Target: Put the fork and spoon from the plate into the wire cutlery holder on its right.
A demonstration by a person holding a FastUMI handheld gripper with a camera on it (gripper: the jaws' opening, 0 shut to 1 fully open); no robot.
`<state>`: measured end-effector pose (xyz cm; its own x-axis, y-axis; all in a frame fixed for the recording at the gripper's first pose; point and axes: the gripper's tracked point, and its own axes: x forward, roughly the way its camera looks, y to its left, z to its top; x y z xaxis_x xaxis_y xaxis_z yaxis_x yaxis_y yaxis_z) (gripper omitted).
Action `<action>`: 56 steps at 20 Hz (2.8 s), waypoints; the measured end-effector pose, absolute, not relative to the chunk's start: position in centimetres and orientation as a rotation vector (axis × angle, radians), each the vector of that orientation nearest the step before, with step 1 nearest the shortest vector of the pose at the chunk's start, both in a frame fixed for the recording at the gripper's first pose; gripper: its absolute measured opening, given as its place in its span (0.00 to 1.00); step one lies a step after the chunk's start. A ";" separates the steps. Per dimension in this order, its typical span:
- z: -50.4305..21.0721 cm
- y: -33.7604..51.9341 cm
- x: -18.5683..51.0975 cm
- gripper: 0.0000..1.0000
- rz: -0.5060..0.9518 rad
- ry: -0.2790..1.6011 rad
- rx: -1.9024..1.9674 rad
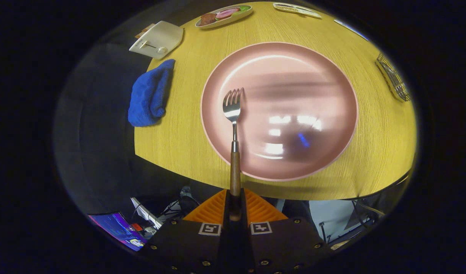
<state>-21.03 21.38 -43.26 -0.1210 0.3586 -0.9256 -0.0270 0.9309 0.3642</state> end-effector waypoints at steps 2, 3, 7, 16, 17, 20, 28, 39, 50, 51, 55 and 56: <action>-42.6 21.5 -20.9 0.04 0.342 1.664 0.304; -42.7 21.6 -20.9 0.05 0.339 1.659 0.312; -42.1 21.1 -20.2 0.05 0.327 1.634 0.329; -38.6 19.0 -16.2 0.05 0.282 1.538 0.413; -38.1 18.5 -15.7 0.05 0.271 1.523 0.422; -36.6 16.1 -13.9 0.05 0.232 1.481 0.448; -33.0 5.4 -10.7 0.05 0.094 1.418 0.443; -33.0 -3.6 -11.2 0.05 -0.044 1.528 0.470; -33.2 -4.2 -9.4 0.04 -0.076 1.689 0.564; -32.9 -4.2 -9.3 0.05 -0.083 1.696 0.573; -32.8 -4.4 -8.9 0.05 -0.112 1.708 0.612; -32.7 -4.5 -8.7 0.05 -0.120 1.705 0.621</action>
<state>-8.74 -4.47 -32.73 -0.1000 0.3350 -0.9369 0.4627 0.8492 0.2542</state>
